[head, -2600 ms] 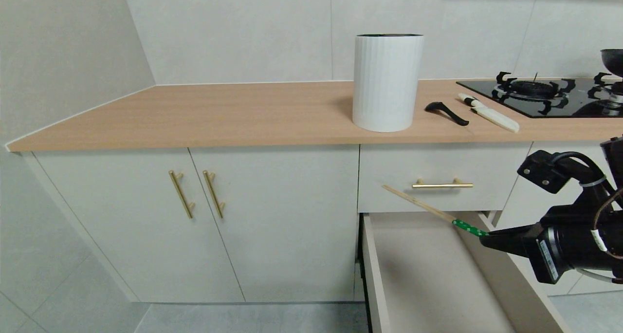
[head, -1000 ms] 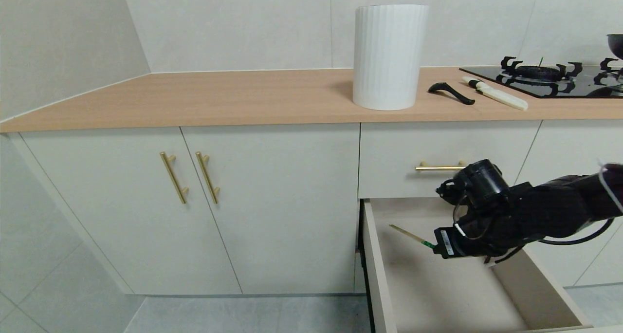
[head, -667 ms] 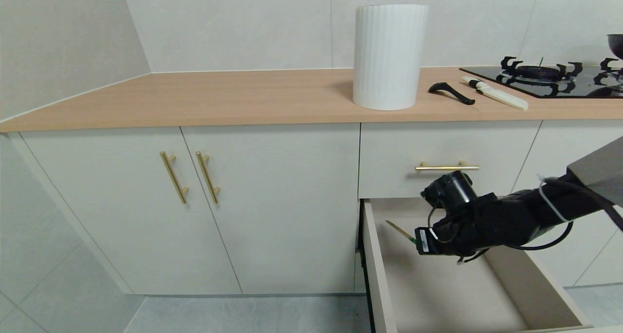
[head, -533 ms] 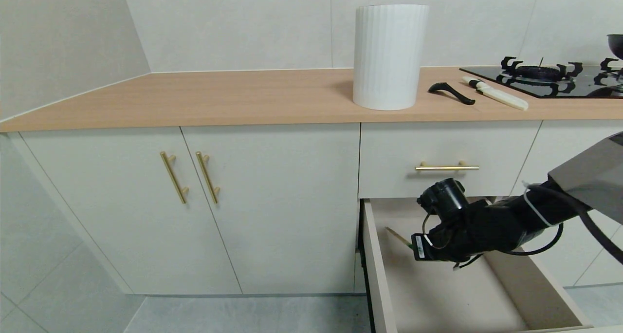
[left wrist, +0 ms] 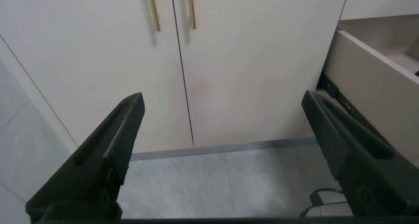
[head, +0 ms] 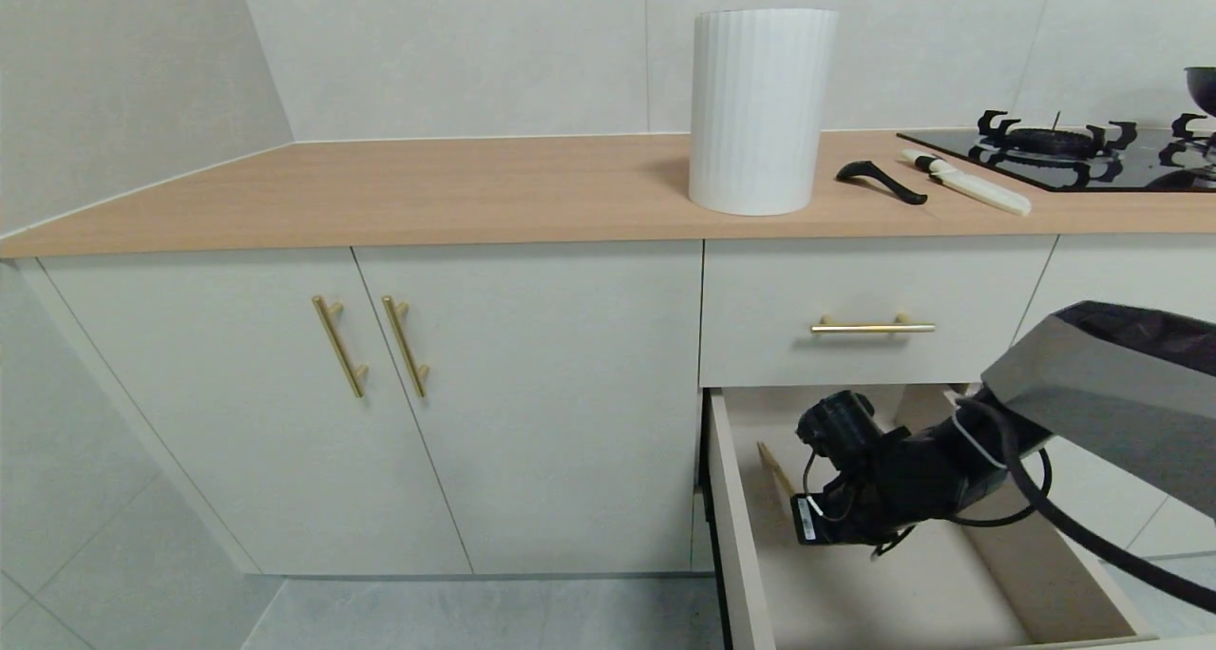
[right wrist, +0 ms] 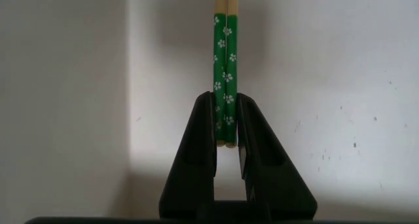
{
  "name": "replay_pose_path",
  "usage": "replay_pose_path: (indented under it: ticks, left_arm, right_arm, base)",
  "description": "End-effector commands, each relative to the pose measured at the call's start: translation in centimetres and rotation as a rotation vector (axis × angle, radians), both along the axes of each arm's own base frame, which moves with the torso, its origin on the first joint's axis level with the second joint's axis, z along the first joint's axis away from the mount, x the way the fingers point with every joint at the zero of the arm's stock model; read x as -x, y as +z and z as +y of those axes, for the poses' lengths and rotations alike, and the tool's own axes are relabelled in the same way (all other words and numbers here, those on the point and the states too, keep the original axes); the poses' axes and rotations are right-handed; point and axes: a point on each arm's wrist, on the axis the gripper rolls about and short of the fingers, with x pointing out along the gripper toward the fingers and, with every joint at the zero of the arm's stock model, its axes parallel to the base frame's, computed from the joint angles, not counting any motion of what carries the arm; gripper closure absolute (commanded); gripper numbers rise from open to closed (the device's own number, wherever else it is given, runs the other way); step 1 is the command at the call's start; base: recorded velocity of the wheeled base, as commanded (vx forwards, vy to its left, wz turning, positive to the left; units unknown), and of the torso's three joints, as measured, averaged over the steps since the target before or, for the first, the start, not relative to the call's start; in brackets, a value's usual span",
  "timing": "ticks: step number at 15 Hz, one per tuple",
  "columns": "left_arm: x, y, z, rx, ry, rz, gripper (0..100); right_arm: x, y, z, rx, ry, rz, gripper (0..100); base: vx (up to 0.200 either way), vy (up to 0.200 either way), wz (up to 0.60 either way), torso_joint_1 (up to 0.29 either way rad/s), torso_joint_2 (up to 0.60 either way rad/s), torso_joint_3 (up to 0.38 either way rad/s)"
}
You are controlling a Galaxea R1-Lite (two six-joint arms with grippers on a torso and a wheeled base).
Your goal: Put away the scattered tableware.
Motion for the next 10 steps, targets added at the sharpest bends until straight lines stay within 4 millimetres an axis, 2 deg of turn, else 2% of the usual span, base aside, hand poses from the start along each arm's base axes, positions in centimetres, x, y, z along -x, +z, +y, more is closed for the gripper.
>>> replay_pose_path:
  ticks: [1,4,10]
  left_arm:
    - [0.00,-0.01,0.00,0.000,0.000,0.001,0]
    - [0.00,-0.01,0.00,0.000,0.000,0.001,0]
    - [0.00,-0.01,0.00,0.000,0.000,0.001,0]
  right_arm:
    - [0.34,-2.93,0.61,0.049,0.010,0.050,100]
    - [0.36,-3.83,0.80,0.073,0.008,0.050,100]
    - [0.36,-3.89,0.80,0.074,0.008,0.052,100]
  base:
    - [0.000,0.000,0.00,0.000,0.00,0.000]
    - [0.000,0.000,0.00,0.000,0.00,0.000]
    - [0.000,0.000,0.00,0.000,0.00,0.000]
